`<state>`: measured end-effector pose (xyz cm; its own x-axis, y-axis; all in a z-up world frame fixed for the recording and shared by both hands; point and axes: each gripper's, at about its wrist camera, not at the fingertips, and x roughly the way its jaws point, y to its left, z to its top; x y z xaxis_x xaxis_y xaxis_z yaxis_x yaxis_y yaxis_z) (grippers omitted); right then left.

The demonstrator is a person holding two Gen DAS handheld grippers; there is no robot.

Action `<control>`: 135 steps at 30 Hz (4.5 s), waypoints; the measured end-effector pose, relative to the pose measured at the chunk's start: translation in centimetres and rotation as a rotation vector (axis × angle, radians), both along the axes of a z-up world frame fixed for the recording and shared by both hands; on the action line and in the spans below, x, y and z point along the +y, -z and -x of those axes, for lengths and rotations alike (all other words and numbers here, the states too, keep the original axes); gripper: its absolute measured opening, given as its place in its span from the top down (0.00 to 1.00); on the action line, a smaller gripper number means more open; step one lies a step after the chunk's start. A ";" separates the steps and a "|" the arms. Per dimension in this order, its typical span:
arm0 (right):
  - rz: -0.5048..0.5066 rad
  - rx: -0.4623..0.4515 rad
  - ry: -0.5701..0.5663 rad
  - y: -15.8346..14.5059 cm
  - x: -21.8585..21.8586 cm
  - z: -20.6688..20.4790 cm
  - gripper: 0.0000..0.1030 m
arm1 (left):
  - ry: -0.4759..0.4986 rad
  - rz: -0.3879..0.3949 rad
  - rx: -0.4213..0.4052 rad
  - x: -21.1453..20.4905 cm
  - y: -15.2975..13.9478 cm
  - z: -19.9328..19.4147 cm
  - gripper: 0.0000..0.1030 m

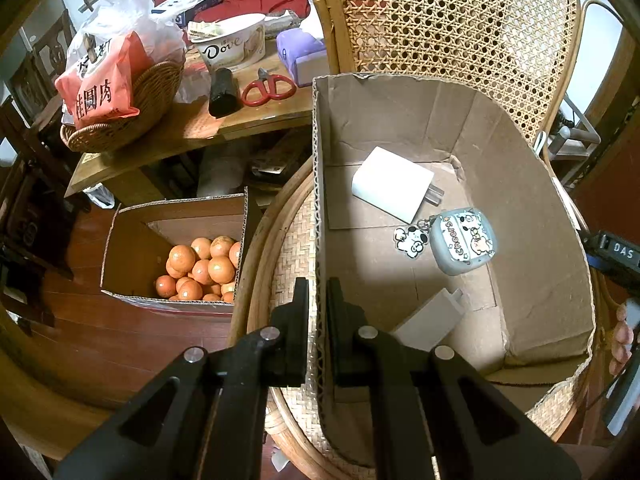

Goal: Organize rigid objects
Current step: 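Move the right gripper back toward the keys and remotes, then lower the right gripper onto the bunch of keys, then close the right gripper on the key ring of the bunch of keys, then lift the keys with the right gripper and carry them into the box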

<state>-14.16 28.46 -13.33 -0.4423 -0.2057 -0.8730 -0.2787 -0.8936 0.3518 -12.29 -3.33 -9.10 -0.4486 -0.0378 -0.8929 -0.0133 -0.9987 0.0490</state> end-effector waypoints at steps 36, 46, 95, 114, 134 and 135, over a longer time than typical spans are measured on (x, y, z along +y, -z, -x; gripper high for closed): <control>-0.018 -0.023 0.017 0.9 1.1 -2.1 0.56 | 0.004 0.008 0.001 0.0 0.0 0.1 0.92; 0.003 -0.018 0.007 -0.1 4.8 -3.0 0.57 | 0.006 0.002 0.006 0.1 -0.1 0.0 0.94; -0.239 0.015 -0.200 -1.5 -3.2 -1.2 0.97 | -0.005 -0.005 -0.008 -0.1 0.2 0.3 0.94; -0.162 0.427 -0.151 -10.6 -4.7 -3.8 0.97 | -0.002 -0.004 0.006 0.1 0.2 0.1 0.97; -0.011 0.615 -0.371 -13.9 -13.1 -5.3 0.97 | -0.002 -0.006 0.005 -0.1 0.0 0.1 0.97; -0.023 0.598 -0.385 -13.5 -13.5 -5.1 0.97 | -0.002 -0.006 0.005 -0.1 0.0 0.1 0.97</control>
